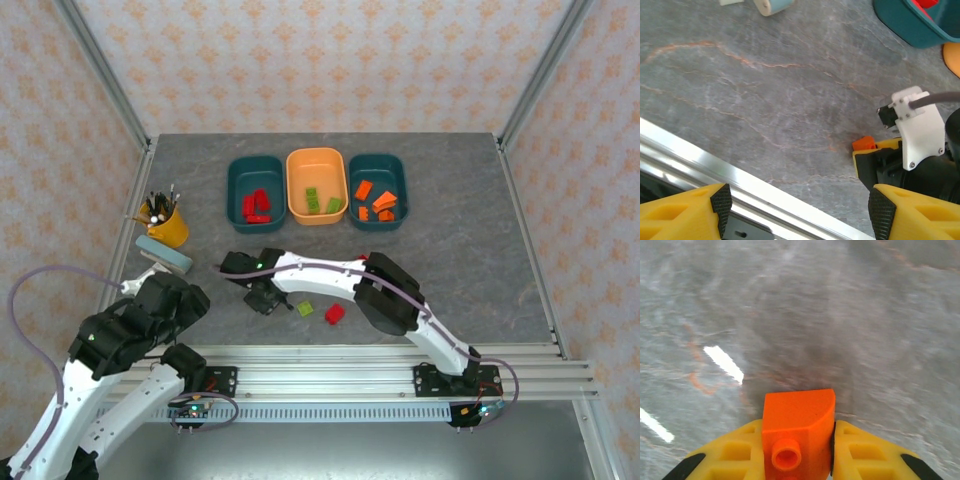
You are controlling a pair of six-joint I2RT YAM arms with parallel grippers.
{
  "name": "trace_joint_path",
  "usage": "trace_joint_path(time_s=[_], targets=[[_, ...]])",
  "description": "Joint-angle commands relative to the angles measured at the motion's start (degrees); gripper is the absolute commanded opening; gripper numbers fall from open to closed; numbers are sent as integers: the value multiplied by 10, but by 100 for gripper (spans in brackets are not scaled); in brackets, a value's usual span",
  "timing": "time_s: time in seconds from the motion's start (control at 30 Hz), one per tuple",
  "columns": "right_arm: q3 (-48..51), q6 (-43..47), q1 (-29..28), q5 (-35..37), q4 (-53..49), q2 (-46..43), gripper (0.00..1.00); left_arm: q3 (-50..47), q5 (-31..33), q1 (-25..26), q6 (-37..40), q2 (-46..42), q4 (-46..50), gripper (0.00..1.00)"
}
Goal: Sort the legos into containers by color
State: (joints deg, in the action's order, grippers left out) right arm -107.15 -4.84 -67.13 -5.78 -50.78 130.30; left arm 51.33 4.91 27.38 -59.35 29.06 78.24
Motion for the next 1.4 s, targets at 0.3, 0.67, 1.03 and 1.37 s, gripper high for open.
trace_joint_path(time_s=[0.3, 0.67, 1.03, 1.37], targets=[[70, -57, 251, 11, -6, -204, 20, 34, -122, 51, 107, 257, -298, 75], [-139, -125, 460, 17, -43, -36, 21, 188, -169, 66, 141, 506, -406, 76], [-366, -151, 520, 33, -88, 172, 26, 337, -178, 65, 193, 649, -392, 76], [-390, -121, 502, 9, -89, 126, 59, 348, -172, 65, 211, 659, -368, 76]])
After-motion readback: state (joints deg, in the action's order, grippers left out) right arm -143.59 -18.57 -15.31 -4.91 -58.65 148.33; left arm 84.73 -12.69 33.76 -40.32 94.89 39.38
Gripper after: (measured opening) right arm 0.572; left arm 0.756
